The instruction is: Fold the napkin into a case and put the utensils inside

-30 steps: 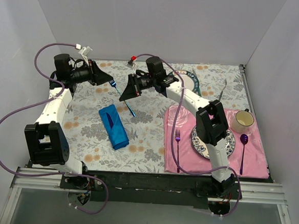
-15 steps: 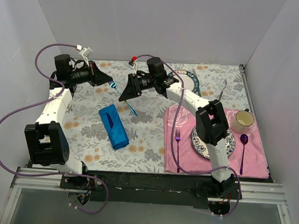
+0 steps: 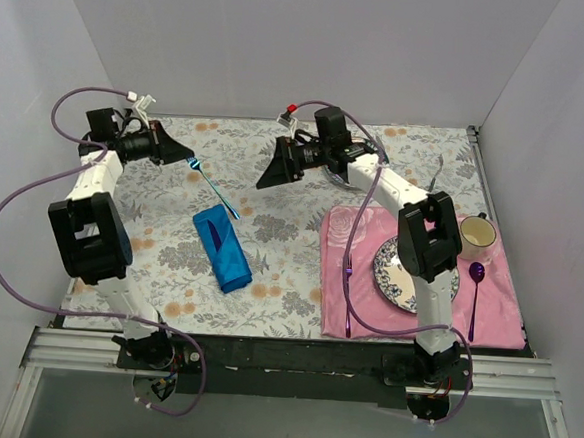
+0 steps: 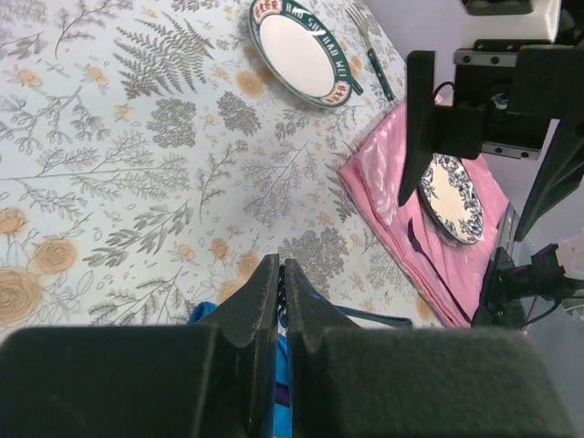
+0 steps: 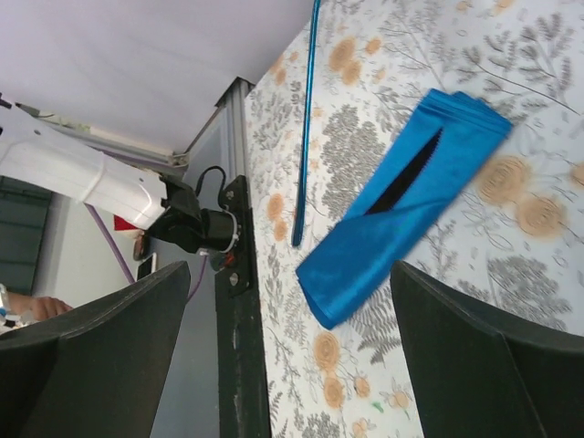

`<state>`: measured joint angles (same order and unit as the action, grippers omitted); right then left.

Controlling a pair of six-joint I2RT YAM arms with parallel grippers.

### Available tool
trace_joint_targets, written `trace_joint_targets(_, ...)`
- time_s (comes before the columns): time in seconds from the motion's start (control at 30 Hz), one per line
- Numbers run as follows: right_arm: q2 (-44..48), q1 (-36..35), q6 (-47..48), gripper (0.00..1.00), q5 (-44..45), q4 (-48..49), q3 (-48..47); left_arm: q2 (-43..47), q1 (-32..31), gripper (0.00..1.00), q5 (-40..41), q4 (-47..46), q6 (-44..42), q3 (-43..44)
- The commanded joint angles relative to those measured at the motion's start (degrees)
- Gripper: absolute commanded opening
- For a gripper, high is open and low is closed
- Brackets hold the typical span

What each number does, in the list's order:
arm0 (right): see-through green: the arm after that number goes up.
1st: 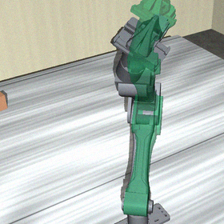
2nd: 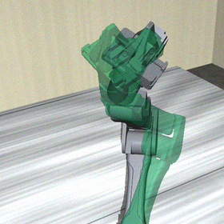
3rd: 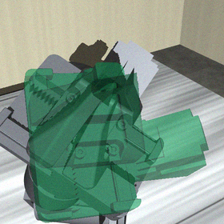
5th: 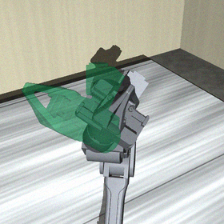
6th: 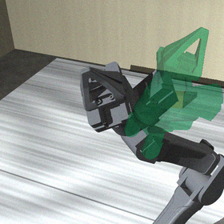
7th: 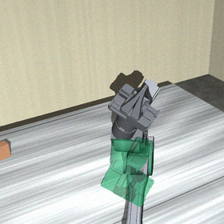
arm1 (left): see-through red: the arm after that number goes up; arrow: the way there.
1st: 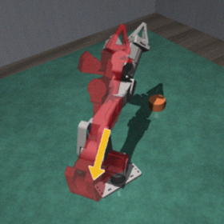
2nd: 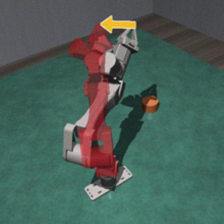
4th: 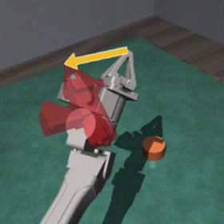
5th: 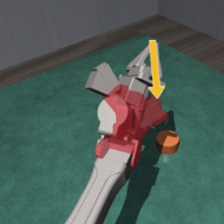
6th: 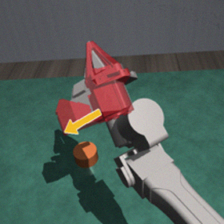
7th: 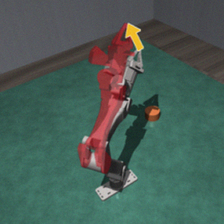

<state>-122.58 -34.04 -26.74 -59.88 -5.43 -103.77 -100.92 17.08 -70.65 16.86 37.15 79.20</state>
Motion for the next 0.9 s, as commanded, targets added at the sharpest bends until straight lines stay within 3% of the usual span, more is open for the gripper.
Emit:
trace_joint_targets(0.0, 5.95, 1.52, 6.61, 0.99, 0.9, -5.29, 1.81, -5.06, 1.55, 0.0, -4.15, 16.24, -19.49, 8.58)
trace_joint_targets(0.03, 6.21, 1.7, 6.88, 0.99, 0.9, -5.38, 2.25, -7.86, 1.55, 0.0, -3.71, 22.19, -22.35, 11.65)
trace_joint_targets(0.17, 6.74, 1.96, 8.02, 0.99, 1.34, -6.26, 2.96, -13.84, 3.04, 0.0, -2.56, 30.85, -31.25, 17.11)
trace_joint_targets(0.47, 6.04, 2.31, 8.2, 0.98, 1.17, -6.96, 2.25, -19.92, 3.92, 0.0, 1.04, 36.04, -40.56, 21.26)
trace_joint_targets(0.87, 6.22, 2.58, 8.11, 0.99, 1.08, -6.79, 2.78, -23.7, 3.84, 0.0, 1.04, 35.43, -41.45, 20.82)
